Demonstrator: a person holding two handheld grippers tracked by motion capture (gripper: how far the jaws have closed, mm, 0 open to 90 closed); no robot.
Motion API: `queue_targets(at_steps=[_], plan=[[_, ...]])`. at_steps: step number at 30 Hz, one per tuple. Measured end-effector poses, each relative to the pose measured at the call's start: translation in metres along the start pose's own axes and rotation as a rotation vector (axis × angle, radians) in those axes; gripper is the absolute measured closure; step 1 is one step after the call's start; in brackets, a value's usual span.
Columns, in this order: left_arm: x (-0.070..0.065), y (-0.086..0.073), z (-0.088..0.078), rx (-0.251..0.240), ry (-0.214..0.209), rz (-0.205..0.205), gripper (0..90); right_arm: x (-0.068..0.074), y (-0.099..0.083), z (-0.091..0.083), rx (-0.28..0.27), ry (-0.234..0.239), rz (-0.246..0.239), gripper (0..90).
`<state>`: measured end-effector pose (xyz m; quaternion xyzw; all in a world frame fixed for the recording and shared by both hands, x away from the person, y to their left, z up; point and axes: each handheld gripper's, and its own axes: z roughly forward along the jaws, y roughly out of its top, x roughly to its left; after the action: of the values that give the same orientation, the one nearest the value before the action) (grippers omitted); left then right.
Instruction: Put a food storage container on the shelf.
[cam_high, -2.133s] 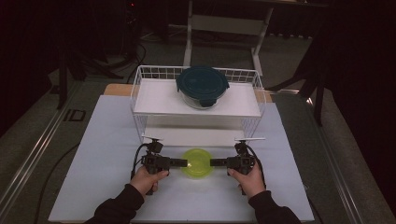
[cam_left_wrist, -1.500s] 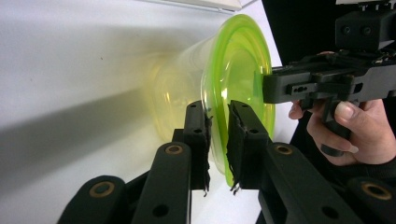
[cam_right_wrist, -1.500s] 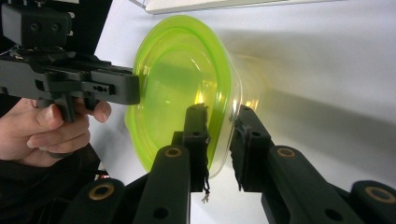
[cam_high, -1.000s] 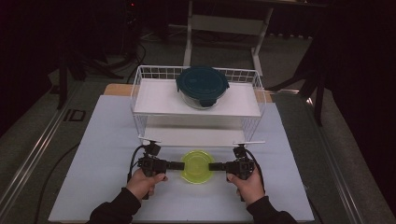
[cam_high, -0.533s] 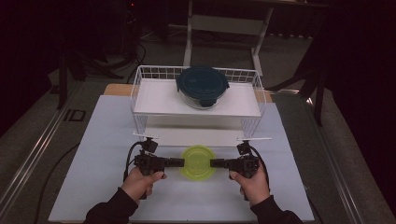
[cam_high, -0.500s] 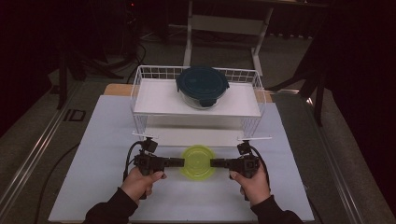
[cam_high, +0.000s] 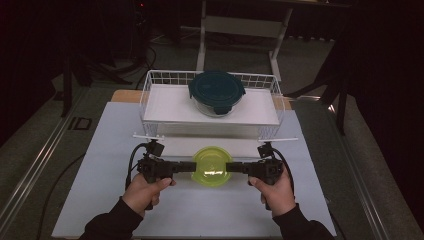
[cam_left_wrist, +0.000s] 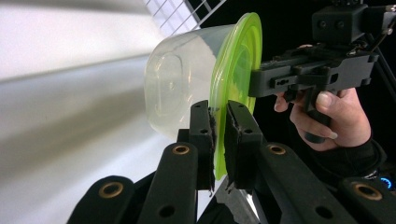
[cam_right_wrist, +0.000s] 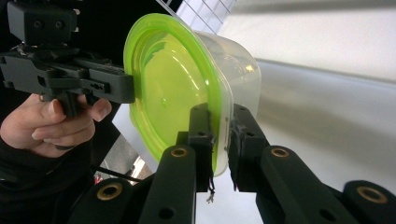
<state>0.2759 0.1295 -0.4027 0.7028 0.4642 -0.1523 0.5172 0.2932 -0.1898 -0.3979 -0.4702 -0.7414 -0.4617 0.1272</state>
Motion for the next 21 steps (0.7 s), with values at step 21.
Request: queue_targets(at_steps=[21], plan=[[-0.033,0.052,-0.032,-0.068,-0.011,0.058,82.2,0.044,0.055,-0.029,-0.062,-0.014,-0.086,80.6]])
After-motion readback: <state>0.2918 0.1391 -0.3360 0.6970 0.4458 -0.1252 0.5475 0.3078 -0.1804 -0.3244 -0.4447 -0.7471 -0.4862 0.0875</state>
